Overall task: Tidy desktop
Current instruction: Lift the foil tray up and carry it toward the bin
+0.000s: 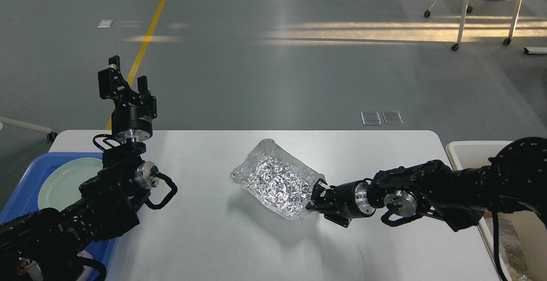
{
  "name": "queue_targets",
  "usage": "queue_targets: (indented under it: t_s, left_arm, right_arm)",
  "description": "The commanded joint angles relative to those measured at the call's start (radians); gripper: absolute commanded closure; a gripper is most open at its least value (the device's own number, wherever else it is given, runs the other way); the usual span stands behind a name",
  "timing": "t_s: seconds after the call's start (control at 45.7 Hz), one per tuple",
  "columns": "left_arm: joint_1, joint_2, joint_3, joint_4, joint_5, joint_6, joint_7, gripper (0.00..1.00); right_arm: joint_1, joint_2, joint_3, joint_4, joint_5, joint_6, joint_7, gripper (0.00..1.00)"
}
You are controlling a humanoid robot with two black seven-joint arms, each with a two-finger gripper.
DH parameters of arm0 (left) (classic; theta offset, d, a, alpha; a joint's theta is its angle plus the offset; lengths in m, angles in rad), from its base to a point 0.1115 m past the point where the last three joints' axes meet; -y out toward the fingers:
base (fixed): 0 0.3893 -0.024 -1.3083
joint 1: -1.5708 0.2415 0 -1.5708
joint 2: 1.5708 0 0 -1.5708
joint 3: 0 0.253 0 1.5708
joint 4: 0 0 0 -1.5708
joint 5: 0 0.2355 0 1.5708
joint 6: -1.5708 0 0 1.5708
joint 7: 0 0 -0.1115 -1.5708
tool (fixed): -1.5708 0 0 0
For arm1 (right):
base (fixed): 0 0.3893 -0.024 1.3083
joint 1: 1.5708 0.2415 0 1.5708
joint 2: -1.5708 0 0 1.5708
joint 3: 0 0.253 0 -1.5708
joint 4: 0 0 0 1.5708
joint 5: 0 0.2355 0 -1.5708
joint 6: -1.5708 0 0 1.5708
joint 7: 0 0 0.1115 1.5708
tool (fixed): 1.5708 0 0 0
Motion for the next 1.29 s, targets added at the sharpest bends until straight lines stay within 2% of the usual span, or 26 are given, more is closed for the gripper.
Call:
queue_targets:
  t_s: [0.0, 0.306, 0.394, 0.569, 0.7, 0.832, 1.16, 1.27]
  left_arm:
    - [0.0, 0.0, 0.0, 0.0, 0.0, 0.0, 0.0, 0.04]
    - [0.0, 0.0, 0.0, 0.0, 0.0, 0.0, 0.0, 0.04]
    - [0.0, 0.0, 0.0, 0.0, 0.0, 0.0, 0.0, 0.04]
    - [0.0, 0.0, 0.0, 0.0, 0.0, 0.0, 0.0, 0.04]
    - [0.0, 0.002, 0.0, 0.0, 0.001, 0.0, 0.0, 0.04]
    - [0.0, 0.002, 0.0, 0.0, 0.0, 0.0, 0.0, 0.04]
    - [0.0, 0.0, 0.0, 0.0, 0.0, 0.0, 0.0, 0.04]
    - [0.0, 0.0, 0.0, 0.0, 0.0, 0.0, 0.0, 0.04]
  right_arm:
    - [0.13, -0.118, -0.007, 0.118, -0.032, 0.136, 0.0, 1.0]
    - [0.552, -0.483, -0.022, 0.389, -0.274, 0.537, -0.012, 1.0]
    - [0.696, -0.542, -0.048, 0.426, -0.323, 0.655, -0.015, 1.0]
    - [0.952, -0.619, -0.091, 0.498, -0.376, 0.656, -0.045, 1.0]
    - [1.087, -0.631, -0.107, 0.569, -0.379, 0.656, -0.075, 1.0]
    - [1.188, -0.629, -0.108, 0.63, -0.379, 0.656, -0.083, 1.0]
    - [1.244, -0.622, -0.111, 0.629, -0.446, 0.656, -0.095, 1.0]
    - [1.186, -0.617, -0.162, 0.551, -0.537, 0.656, -0.095, 1.0]
